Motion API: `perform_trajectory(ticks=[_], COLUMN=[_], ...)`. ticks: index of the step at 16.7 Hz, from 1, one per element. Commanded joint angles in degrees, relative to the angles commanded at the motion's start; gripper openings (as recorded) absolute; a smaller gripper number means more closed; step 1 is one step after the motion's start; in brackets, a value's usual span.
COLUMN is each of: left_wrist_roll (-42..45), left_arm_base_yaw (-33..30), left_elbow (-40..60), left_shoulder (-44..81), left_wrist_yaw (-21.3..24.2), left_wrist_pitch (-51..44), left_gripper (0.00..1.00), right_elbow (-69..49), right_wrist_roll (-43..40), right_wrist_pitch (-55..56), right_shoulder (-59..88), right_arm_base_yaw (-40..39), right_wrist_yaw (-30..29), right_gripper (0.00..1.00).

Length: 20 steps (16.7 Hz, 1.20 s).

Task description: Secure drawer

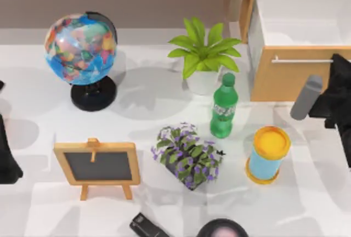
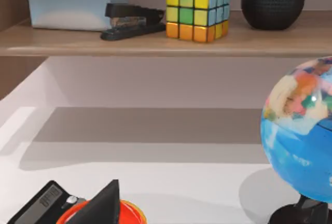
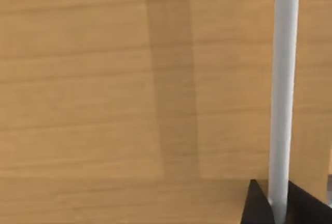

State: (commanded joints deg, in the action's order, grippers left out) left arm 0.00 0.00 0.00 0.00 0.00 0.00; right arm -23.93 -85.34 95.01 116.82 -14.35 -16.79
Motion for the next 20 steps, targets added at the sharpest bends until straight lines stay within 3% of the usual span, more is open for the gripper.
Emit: perform_trajectory(ticks=[4,10,16,20], left_wrist_roll=[0.0,0.0,0.0,0.0], left_arm_base_yaw=[0.0,0.0,0.0,0.0], left_elbow=[0.0,0.0,0.0,0.0], left_shoulder=[0.0,0.0,0.0,0.0], left_wrist_yaw=[0.0,0.0,0.0,0.0], left_wrist_pitch=[0.0,0.0,0.0,0.0], left_gripper=[1.0,1.0,1.0,1.0], right_elbow=[-6.8,-8.0,-8.6,-15.1], right_wrist_roll=[2.5,-3.4,-3.5,-3.7], right_wrist_pitch=[-3.8,-8.6,-9.1,-12.5], right_shoulder=[3.1,2.0,2.4,5.0], right_arm_base_yaw=[1.5,0.9,1.1,2.0], right_wrist_yaw=[2.3,1.3,1.5,2.5], right_gripper=[0.0,0.0,0.0,0.0])
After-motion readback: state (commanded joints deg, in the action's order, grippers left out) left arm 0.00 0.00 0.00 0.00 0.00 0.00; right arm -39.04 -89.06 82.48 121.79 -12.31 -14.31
